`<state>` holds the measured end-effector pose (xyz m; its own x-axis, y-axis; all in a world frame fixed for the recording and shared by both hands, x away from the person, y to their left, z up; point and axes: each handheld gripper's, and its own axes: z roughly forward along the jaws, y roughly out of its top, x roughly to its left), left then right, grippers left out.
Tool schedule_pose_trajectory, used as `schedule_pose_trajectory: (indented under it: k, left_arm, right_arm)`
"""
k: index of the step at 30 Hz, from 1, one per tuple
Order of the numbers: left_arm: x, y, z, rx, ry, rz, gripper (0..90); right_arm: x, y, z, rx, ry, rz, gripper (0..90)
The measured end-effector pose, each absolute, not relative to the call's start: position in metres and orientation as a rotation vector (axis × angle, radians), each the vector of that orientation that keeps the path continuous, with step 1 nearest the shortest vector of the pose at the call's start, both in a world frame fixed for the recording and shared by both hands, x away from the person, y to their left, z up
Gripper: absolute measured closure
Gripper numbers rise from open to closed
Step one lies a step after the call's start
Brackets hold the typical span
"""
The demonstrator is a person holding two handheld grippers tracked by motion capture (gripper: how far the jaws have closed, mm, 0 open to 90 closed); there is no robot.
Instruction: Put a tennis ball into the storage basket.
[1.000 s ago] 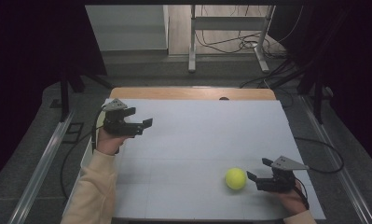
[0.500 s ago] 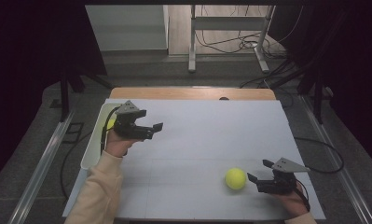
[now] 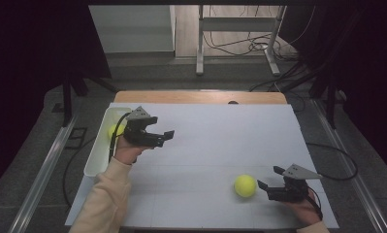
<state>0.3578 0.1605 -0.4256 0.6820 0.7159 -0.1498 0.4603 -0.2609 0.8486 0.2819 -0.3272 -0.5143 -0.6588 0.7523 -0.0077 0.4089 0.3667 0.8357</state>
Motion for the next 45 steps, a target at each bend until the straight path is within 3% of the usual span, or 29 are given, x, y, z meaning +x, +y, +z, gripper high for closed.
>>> schedule_pose_trajectory:
  k: [45]
  left_arm:
    - [0.343, 0.082, -0.443, 2.028, 0.717, 0.163, 10.3]
  right_arm:
    - [0.284, -0.328, -0.514, 1.032, 2.232, 1.198, 15.7]
